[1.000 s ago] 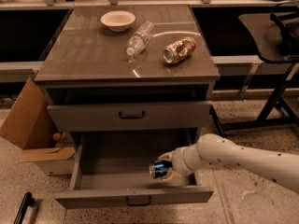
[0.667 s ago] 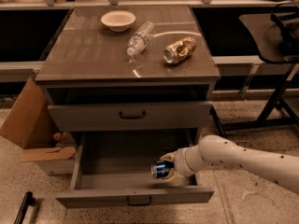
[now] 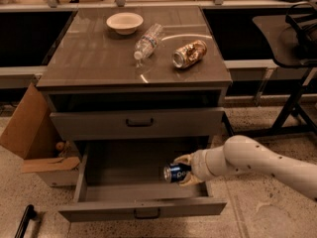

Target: Pick pepsi can from middle drawer and place on counter

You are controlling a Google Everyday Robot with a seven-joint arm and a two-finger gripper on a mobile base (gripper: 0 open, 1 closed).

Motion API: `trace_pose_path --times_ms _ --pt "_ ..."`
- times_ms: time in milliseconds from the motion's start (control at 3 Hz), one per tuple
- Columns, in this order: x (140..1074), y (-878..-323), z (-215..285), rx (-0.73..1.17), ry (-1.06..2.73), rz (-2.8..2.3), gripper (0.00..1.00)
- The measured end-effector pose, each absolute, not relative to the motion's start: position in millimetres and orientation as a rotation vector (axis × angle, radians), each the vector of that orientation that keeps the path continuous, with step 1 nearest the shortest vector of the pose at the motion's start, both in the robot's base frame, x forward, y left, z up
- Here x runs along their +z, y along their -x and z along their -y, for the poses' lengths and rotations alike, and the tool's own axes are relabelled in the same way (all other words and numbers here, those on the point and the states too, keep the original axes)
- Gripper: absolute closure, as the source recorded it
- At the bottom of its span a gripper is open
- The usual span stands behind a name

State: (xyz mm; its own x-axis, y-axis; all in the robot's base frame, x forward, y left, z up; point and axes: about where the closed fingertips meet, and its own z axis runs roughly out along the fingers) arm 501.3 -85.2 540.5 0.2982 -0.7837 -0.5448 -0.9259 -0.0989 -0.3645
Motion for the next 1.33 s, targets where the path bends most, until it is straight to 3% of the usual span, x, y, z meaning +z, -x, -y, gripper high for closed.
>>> trace_pose_path --times_ms 667,1333 --pt "646 -514 112 0.236 1.867 -1.426 1.0" --pt "651 -516 108 0.253 1.873 -1.408 1.0"
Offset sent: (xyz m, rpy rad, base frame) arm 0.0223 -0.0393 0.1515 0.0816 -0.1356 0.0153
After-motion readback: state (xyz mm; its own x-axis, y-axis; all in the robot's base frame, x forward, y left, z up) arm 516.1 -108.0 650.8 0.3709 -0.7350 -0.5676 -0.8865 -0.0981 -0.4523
